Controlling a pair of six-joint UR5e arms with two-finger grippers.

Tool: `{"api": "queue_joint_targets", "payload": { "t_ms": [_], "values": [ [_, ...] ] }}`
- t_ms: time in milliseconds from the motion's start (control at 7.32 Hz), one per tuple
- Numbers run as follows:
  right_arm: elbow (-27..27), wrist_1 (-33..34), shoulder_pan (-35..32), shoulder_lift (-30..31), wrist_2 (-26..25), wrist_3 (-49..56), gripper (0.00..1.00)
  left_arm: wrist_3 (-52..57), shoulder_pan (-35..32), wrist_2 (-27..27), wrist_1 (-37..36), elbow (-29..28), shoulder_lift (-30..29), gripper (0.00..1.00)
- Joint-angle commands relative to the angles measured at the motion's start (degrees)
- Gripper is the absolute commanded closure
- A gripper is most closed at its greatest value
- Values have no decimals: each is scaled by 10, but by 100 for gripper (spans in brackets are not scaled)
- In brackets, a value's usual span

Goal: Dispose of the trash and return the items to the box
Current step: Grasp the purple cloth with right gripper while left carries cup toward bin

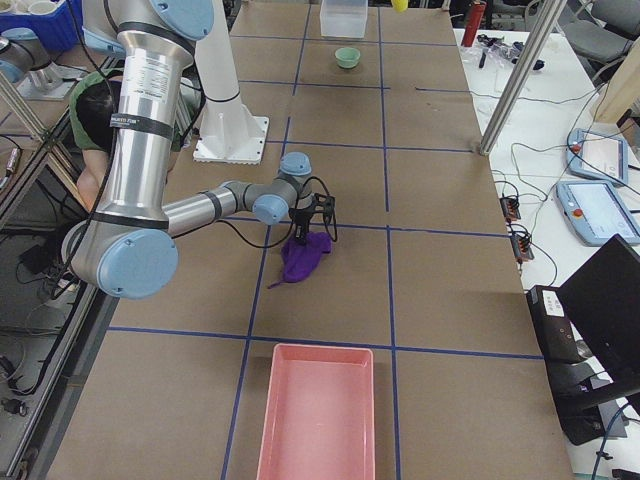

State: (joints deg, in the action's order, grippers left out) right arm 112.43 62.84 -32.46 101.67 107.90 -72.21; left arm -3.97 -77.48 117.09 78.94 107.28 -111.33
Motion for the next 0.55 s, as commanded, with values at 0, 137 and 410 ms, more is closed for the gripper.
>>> {"api": "queue_joint_targets", "payload": {
  "t_ms": [0, 137, 410],
  "values": [
    [12, 0, -5, 3, -1, 1, 100, 18, -8, -3, 2, -10, 2, 100],
    [33, 0, -22, 8, 8, 2, 100, 51, -26, -3, 3, -24, 4, 100],
    [75, 12, -78, 9, 45, 3, 100, 156, -91, -1, 15, -90, 7, 100]
  ]
}}
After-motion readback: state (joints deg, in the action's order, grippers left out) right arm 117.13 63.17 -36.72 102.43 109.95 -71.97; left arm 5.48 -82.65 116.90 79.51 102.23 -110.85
